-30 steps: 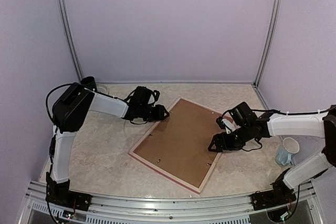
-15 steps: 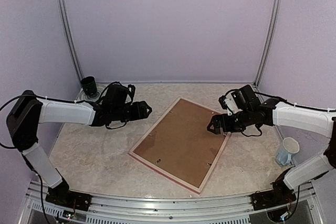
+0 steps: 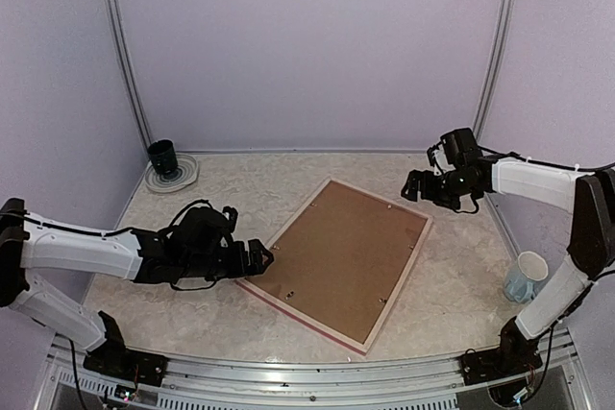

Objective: Put the photo into the frame
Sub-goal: Rotate the photo frame at the center of the board.

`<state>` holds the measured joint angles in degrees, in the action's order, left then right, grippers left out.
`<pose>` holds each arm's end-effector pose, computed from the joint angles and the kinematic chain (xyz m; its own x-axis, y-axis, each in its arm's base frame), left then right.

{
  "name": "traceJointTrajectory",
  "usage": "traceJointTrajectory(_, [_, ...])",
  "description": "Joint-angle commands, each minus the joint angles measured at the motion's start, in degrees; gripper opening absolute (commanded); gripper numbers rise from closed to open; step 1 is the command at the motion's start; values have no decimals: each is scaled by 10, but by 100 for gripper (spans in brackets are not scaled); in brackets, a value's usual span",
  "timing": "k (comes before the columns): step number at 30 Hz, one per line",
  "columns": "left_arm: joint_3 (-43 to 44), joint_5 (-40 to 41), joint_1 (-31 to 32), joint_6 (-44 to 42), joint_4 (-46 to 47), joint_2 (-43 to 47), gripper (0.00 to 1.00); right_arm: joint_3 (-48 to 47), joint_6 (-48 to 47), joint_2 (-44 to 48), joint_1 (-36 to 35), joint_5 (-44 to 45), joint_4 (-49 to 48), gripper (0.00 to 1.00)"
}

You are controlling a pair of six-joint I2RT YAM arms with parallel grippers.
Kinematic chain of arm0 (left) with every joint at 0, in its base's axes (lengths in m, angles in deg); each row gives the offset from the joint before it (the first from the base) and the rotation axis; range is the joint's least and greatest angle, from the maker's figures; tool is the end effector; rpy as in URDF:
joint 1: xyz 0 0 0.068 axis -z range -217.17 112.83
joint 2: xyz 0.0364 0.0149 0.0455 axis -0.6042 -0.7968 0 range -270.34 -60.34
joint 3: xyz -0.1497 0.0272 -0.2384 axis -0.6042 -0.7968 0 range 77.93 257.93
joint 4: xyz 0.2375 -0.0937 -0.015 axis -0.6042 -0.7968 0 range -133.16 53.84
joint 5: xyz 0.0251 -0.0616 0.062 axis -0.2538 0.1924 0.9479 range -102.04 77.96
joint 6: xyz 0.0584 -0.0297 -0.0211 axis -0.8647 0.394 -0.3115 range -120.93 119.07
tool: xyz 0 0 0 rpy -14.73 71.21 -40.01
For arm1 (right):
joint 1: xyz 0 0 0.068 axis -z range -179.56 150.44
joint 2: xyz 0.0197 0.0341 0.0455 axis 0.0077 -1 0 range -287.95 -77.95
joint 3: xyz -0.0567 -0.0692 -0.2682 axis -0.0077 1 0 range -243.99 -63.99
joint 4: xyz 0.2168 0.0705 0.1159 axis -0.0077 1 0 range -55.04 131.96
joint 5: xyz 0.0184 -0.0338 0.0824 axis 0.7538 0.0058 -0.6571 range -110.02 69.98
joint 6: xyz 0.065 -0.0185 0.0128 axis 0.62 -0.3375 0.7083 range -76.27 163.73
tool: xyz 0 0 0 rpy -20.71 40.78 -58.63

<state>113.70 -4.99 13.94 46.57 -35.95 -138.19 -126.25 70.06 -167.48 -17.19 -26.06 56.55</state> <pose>0.1786 -0.2105 0.1799 -0.8103 -0.1609 -0.5634 0.1741 0.8520 -0.4937 0.3247 0.1095 0.2342 -0.8061 0.2065 -0.5545 -0.0108 0.9318 0.3628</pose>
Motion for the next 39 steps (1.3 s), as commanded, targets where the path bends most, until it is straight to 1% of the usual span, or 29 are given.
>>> traceJointTrajectory(1, [-20,25,30,67,-33,26,99,-26,-8,-40,41,27,-21,99])
traceJointTrajectory(5, [-29,31,62,102,-50,38,99,-40,-10,-89,73,13,-36,99])
traceJointTrajectory(12, [-45,32,97,141,-56,42,99,-79,-20,-155,92,4,-51,99])
traceJointTrajectory(19, [-61,33,98,144,-29,8,99,-89,-38,-182,107,-62,-72,99])
traceJointTrajectory(27, [-37,39,95,124,1,-41,99,-77,-49,-205,107,-151,-85,98])
traceJointTrajectory(31, [-23,43,93,115,13,-56,99,-64,-49,-211,106,-165,-88,97])
traceJointTrajectory(39, [-17,46,75,103,21,-56,99,-41,-51,-212,106,-191,-89,96])
